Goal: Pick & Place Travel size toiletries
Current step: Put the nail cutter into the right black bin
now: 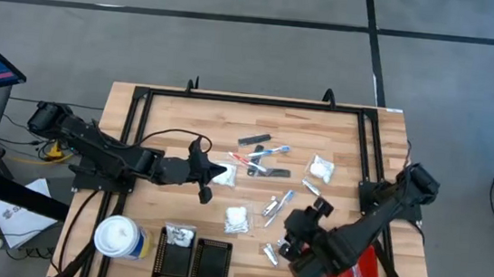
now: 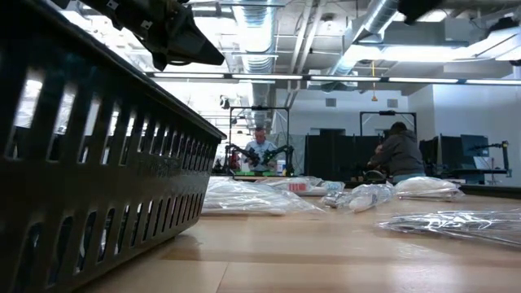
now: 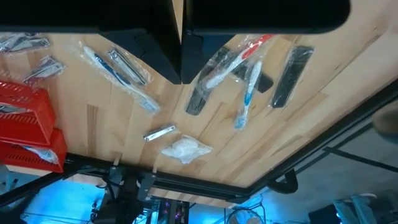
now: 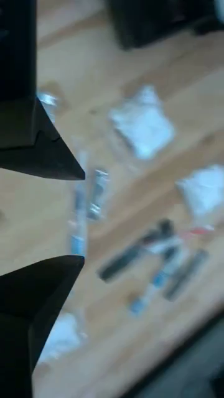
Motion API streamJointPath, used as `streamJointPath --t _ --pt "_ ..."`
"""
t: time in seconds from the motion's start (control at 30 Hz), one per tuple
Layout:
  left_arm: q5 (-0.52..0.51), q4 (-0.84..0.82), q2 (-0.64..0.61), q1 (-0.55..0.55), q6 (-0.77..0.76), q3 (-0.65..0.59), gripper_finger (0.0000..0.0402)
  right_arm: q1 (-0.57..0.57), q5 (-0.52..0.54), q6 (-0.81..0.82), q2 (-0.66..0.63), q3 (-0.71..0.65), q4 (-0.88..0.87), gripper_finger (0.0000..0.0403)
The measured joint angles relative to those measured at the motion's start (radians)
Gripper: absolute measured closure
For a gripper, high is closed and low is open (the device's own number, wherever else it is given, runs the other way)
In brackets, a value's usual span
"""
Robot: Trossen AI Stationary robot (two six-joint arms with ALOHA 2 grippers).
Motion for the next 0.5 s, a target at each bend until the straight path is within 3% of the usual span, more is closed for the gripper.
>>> streamJointPath --t 0.13,0.23,0.5 --pt "0.000 0.000 0.000 0.000 0.000 0.000 0.0401 -0.017 0.129 -0.037 -0.038 -0.011 0.014 0.0211" --pt "0.000 0.000 0.000 0.002 0.015 0.000 0.0401 -0.019 0.165 -0.103 -0.068 -0.039 0.078 0.0220" --pt "0.000 0.001 0.000 0.009 0.019 0.000 0.0401 -0.016 0.073 -0.368 -0.074 -0.170 0.470 0.0250"
